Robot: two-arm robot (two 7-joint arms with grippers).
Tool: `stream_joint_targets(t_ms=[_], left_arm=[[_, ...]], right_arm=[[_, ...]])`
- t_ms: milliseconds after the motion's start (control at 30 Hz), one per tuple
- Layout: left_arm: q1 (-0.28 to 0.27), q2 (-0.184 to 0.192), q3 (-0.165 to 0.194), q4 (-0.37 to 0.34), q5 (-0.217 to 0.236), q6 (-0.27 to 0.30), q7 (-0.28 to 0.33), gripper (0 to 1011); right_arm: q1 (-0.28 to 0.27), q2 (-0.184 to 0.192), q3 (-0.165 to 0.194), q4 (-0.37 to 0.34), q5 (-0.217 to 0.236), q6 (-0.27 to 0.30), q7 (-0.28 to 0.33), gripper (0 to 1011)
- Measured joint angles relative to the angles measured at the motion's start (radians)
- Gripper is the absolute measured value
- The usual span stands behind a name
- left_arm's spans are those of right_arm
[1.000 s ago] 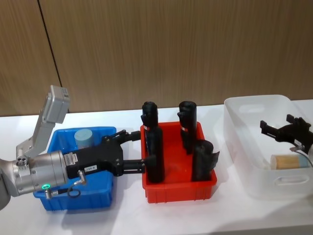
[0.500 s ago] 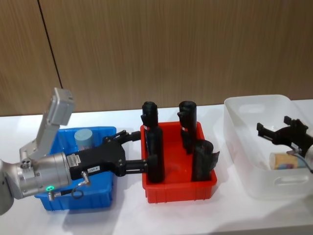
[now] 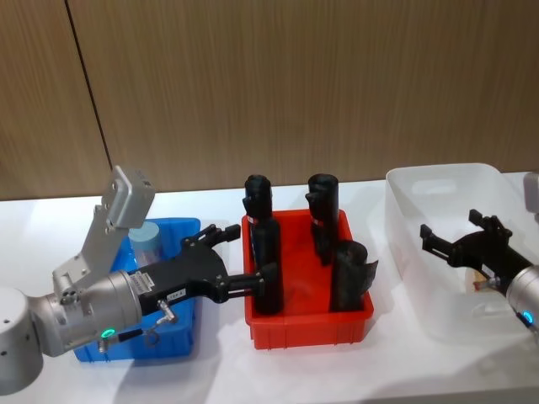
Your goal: Pick the cotton swabs from the blue box and place them into the white box.
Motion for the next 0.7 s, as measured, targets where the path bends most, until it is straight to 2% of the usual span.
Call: stream_joint_targets(t_ms=[700], left_arm=[[0.068, -0.023, 0.039, -0.070, 0.085, -0.052, 0.281, 1004]], right_arm=[[-0.203, -0.022, -0.016, -0.280, -0.041, -0.038, -0.087, 1001]])
